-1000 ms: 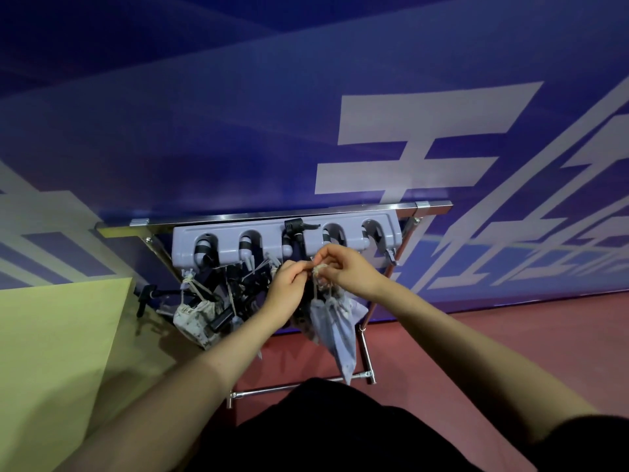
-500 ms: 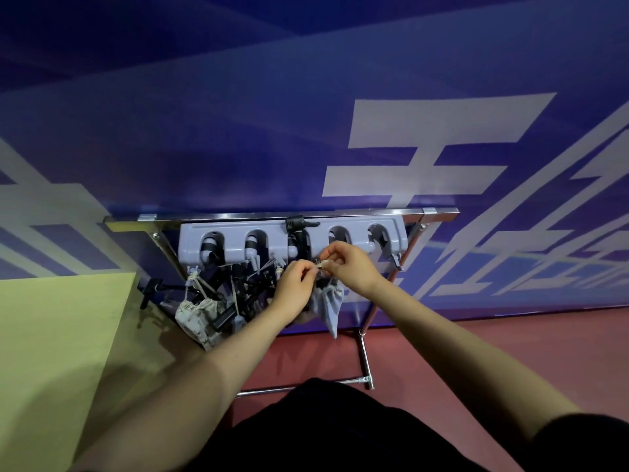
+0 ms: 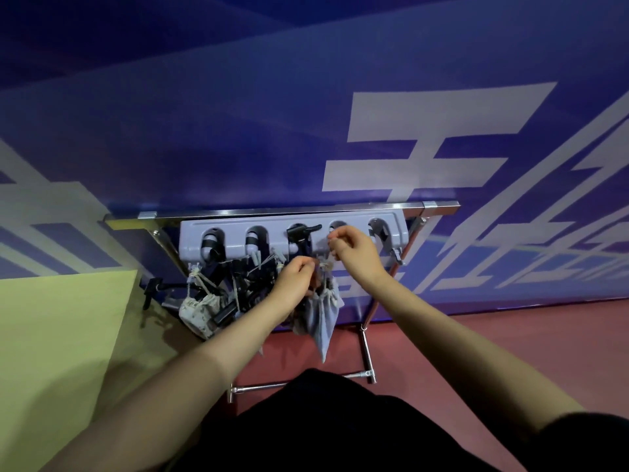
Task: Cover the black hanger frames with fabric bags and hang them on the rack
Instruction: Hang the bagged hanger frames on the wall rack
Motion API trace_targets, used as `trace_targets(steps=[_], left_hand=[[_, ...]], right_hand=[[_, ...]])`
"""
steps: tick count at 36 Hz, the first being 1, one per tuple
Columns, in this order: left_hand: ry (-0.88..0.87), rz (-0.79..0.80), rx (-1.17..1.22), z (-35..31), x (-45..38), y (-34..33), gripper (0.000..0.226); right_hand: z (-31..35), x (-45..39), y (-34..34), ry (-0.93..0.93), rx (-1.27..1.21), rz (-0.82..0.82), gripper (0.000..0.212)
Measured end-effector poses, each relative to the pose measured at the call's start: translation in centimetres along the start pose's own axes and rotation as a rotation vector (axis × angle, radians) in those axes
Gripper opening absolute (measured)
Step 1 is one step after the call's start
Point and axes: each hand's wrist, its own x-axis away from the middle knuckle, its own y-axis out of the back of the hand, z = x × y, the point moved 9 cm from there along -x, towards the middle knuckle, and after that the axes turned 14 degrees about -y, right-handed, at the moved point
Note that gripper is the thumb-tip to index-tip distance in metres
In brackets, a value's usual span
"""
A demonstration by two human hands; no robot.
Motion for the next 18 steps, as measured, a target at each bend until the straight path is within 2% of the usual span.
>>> trace_targets(steps=[5,11,14,18], left_hand=[[-0.025,-0.047,0.083,-4.4,0.7,3.9,0.029],[-0.151,-0.335,0.183,-9.4,1.7,15.0,0.039],[-0.174,-0.489,0.174,-9.0,3.5,21.2,0.039],[-0.081,-0.652,0.096,-5.6,7.6,29.0,0.034]], right_hand=[[5.9,0.4,-2.7,0.072,-0.177,0.144,0.013],[12.5,1.6,-9.4,0.132,-0.316,0.288,0.024],[14.8,3.2,-15.2,0.128,-0.283,0.384,0.027],[16.8,6.7,-24.6,0.121,-0.16,0.566,0.033]])
